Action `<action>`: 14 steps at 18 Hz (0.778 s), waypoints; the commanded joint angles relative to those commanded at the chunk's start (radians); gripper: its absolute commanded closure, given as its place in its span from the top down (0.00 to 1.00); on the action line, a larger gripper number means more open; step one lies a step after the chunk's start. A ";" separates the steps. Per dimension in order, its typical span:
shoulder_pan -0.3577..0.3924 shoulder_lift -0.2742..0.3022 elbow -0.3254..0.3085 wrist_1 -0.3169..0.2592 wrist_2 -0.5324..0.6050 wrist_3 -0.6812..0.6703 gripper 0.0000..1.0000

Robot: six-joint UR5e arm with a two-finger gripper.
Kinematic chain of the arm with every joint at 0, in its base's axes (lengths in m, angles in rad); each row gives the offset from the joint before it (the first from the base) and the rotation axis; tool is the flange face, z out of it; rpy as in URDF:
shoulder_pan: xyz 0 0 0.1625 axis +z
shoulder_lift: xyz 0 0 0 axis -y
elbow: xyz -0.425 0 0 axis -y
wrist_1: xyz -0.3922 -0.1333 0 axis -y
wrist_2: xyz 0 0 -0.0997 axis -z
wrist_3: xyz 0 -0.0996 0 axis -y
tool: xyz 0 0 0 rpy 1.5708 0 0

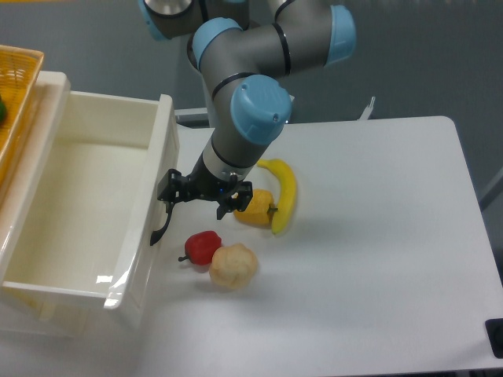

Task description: Slide open the top white drawer

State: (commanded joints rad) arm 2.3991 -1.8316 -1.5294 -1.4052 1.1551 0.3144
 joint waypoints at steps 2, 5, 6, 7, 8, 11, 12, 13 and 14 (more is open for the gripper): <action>0.025 0.014 0.000 0.005 0.006 0.055 1.00; 0.054 0.025 0.002 0.005 0.040 0.175 1.00; 0.066 0.028 0.005 0.012 0.054 0.196 1.00; 0.072 0.028 0.005 0.021 0.070 0.209 1.00; 0.072 0.025 0.002 0.023 0.092 0.236 1.00; 0.066 0.012 -0.008 0.023 0.201 0.376 1.00; 0.065 0.002 -0.008 0.025 0.231 0.400 1.00; 0.065 -0.006 -0.005 0.029 0.250 0.411 1.00; 0.066 -0.009 -0.002 0.044 0.253 0.414 1.00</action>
State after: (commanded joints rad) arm 2.4651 -1.8407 -1.5309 -1.3608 1.4082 0.7286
